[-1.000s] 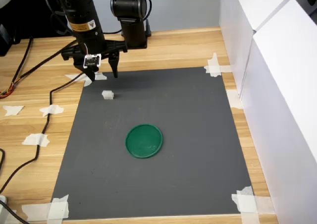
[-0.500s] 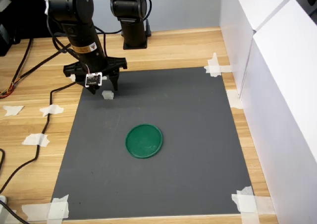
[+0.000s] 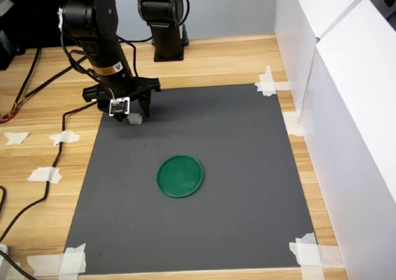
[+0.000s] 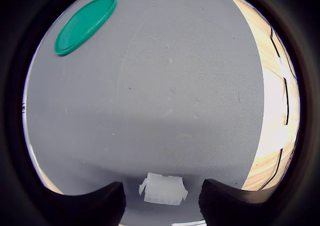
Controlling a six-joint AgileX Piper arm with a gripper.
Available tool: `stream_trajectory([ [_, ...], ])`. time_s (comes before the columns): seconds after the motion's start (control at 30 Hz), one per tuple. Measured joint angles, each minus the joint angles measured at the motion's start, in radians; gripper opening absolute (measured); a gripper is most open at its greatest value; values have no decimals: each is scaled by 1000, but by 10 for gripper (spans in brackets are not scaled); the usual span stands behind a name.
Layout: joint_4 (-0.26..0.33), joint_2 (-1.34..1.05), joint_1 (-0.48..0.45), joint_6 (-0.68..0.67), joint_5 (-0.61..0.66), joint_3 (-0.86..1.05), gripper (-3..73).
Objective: Grasp a white terminal and put it on the green lid.
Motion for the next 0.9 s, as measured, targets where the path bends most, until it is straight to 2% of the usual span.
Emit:
stream_trajectory([
  [0.13,0,15,0,-2,0,0,543],
  [0.37,1,19,0,-2,-9,0,316],
  [0.57,8,15,0,-2,-7,-12,313],
  [0.77,8,-8,5,-3,42,-135,313],
  [0.9,8,-5,64,-13,91,-234,313],
])
